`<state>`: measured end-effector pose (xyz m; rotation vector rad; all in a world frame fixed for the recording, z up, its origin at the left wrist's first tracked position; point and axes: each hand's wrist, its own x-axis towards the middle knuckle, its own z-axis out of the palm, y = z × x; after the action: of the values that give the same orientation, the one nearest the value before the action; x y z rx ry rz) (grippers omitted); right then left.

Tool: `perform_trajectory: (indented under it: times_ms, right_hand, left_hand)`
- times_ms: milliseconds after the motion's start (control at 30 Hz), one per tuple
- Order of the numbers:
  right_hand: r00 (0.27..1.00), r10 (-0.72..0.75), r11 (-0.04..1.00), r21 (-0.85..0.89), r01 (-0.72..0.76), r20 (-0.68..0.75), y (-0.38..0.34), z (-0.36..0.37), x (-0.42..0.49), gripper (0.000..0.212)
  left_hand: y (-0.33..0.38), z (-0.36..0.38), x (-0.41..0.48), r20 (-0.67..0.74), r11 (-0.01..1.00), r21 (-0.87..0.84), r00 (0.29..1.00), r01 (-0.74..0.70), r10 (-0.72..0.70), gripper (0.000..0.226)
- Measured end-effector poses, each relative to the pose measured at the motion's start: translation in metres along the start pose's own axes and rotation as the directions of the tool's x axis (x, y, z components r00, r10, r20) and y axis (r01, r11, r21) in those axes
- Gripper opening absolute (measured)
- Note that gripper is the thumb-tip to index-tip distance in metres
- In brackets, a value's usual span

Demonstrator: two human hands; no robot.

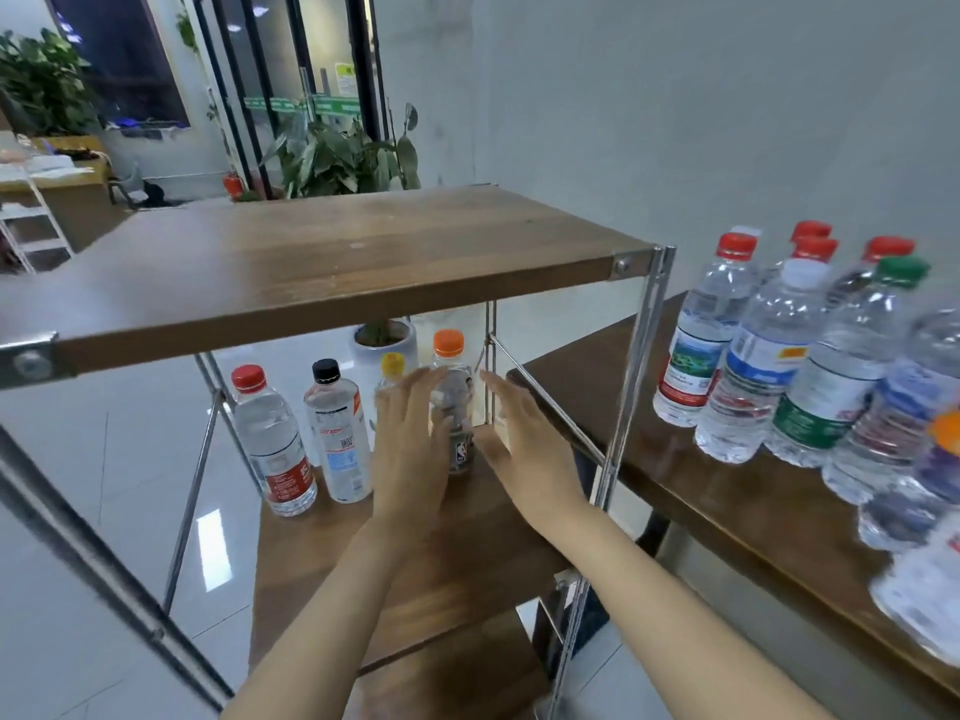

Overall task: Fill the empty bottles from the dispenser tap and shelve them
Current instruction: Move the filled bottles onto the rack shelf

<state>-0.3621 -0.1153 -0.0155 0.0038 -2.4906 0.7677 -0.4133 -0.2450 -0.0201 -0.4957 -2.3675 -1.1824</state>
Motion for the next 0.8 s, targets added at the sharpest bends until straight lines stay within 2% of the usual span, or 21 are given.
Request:
perform_trajectory:
  times_ms: [200,267,500,667,733,800]
  right_hand:
    - [0.993,0.02,0.999,-0.027,-0.023,-0.115,-0.025,-0.068,-0.053,0.056]
    - [0.987,0.025,0.999,-0.043,-0.032,-0.156,-0.025,-0.094,-0.067,0.056]
    - [0.925,0.124,0.974,-0.132,-0.182,-0.358,0.005,-0.177,-0.08,0.058]
    - [0.874,0.206,0.889,-0.29,-0.355,-0.44,0.028,-0.217,-0.052,0.068]
    - [0.864,0.258,0.836,-0.348,-0.424,-0.432,0.039,-0.225,-0.038,0.075]
    - [0.855,0.318,0.791,-0.382,-0.477,-0.41,0.05,-0.229,-0.023,0.082]
  left_hand:
    - [0.054,-0.018,-0.036,-0.008,0.97,-0.139,0.98,-0.199,0.2,0.048]
    - [0.072,-0.017,-0.045,-0.027,0.941,-0.149,0.952,-0.305,0.305,0.051]
    - [0.156,0.009,-0.056,-0.029,0.813,-0.305,0.858,-0.496,0.513,0.047]
    - [0.216,0.034,-0.032,0.076,0.783,-0.328,0.812,-0.528,0.579,0.038]
    - [0.231,0.048,-0.012,0.146,0.799,-0.313,0.805,-0.514,0.575,0.043]
    - [0.24,0.064,0.01,0.238,0.849,-0.251,0.821,-0.464,0.519,0.056]
